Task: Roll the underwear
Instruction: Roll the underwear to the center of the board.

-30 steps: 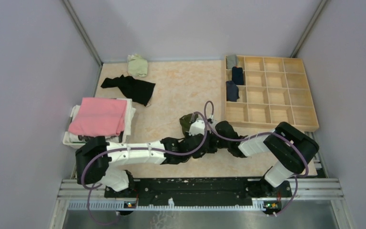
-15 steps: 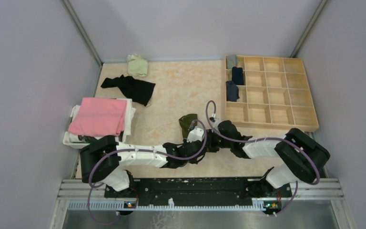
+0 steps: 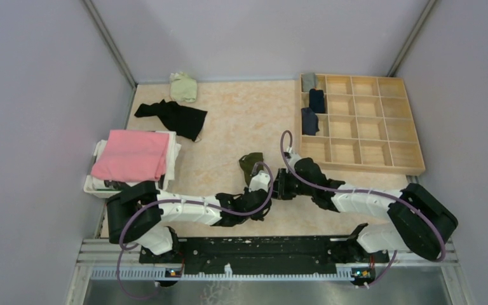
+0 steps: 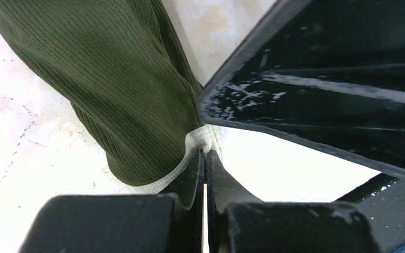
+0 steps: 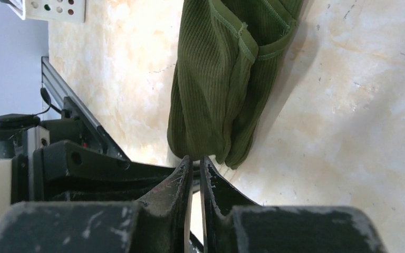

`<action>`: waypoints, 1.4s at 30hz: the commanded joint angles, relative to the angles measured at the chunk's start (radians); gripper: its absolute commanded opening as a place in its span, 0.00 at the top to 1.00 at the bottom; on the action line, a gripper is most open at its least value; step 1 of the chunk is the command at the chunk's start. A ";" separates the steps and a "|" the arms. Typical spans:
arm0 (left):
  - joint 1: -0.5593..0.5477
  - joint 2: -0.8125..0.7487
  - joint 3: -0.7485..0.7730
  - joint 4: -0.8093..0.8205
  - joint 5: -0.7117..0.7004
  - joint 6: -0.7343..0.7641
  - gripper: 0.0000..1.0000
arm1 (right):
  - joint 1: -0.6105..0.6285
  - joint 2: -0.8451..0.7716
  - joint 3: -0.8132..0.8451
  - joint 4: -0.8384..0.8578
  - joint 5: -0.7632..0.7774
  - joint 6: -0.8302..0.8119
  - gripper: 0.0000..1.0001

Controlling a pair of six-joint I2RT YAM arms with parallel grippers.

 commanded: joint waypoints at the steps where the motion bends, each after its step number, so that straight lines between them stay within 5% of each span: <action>1: -0.005 0.027 -0.013 0.015 0.023 0.000 1.00 | 0.007 0.079 0.058 0.081 -0.052 -0.004 0.92; 9: -0.005 0.009 -0.010 -0.006 0.017 -0.003 0.99 | 0.008 0.237 0.077 0.103 -0.030 -0.027 0.96; 12: -0.005 -0.033 0.005 -0.028 0.022 -0.004 0.91 | 0.008 0.257 0.070 0.089 0.005 -0.040 0.97; 17: -0.004 -0.185 0.051 -0.069 0.050 0.028 0.63 | 0.008 0.269 0.067 0.084 0.008 -0.051 0.98; 21: 0.002 -0.297 0.034 -0.030 0.000 0.053 0.58 | 0.008 0.271 0.070 0.090 -0.002 -0.052 0.98; 23: 0.022 -0.313 0.015 -0.014 -0.013 0.050 0.62 | 0.008 0.269 0.072 0.090 -0.006 -0.053 0.98; 28: 0.109 -0.306 -0.074 0.144 0.063 0.050 0.89 | 0.008 0.268 0.073 0.087 -0.016 -0.055 0.98; 32: 0.168 -0.273 -0.141 0.308 0.166 0.079 0.99 | 0.008 0.265 0.071 0.082 -0.017 -0.057 0.98; 42: 0.190 -0.191 -0.213 0.375 0.246 0.073 1.00 | 0.008 0.263 0.067 0.079 -0.010 -0.058 0.98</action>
